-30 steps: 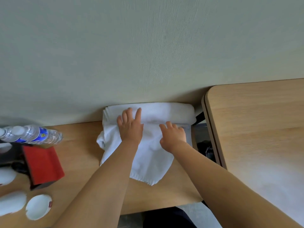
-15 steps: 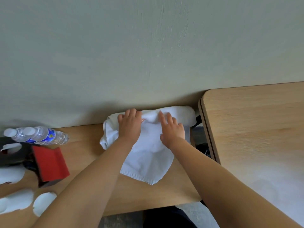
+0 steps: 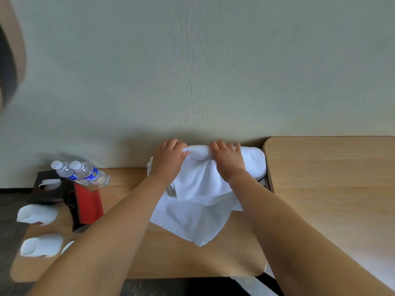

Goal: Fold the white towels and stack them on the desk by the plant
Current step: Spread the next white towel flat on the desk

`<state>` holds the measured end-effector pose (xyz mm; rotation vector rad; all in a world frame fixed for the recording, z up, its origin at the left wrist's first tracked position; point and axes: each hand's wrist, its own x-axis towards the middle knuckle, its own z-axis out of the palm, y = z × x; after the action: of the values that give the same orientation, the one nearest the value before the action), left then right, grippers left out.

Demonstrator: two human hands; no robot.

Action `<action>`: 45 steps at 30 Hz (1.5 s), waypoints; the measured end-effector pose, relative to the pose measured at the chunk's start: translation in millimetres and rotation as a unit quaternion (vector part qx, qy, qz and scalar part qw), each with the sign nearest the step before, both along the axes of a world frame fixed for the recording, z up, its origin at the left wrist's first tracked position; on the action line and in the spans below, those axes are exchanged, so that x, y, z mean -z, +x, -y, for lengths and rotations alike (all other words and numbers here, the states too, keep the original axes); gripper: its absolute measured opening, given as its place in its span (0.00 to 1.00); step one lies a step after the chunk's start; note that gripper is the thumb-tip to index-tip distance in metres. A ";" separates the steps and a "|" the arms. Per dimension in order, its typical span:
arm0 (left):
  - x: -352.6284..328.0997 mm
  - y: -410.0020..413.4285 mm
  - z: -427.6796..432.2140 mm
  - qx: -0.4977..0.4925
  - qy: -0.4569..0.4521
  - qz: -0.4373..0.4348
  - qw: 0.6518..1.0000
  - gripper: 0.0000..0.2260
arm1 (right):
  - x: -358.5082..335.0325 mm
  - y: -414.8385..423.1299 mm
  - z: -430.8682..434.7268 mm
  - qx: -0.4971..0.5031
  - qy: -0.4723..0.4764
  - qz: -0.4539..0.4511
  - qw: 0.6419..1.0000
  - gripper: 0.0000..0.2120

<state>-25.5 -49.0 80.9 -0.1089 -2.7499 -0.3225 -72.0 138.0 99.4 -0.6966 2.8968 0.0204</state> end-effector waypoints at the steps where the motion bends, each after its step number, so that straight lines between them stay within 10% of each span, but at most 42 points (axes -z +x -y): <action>1: -7.1 7.3 1.4 -0.019 0.020 0.062 0.998 0.21 | -6.0 1.9 -0.2 -0.012 0.004 -0.007 1.000 0.22; 5: -17.3 34.8 5.3 -0.084 0.052 0.293 0.951 0.26 | -26.2 14.4 -5.0 -0.052 0.010 -0.030 0.998 0.20; 11: -45.7 82.1 -11.6 -0.101 0.355 0.195 0.909 0.13 | -66.2 43.9 -14.1 -0.089 -0.053 -0.039 0.994 0.19; 22: -154.2 123.5 -84.0 -0.059 0.433 -0.009 0.900 0.29 | -164.7 117.7 -100.8 0.011 -0.130 -0.126 0.983 0.18; 34: -139.5 139.6 -269.1 0.066 0.456 0.087 0.883 0.20 | -164.5 194.9 -285.1 0.155 -0.076 -0.110 0.979 0.20; 45: -99.0 143.1 -478.4 -0.017 0.396 0.095 0.913 0.18 | -99.5 209.5 -467.6 0.193 -0.134 0.011 0.972 0.17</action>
<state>117.7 429.4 179.8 0.1941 -2.5631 -1.4591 137.5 605.7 198.9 -0.1514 2.9889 -0.4290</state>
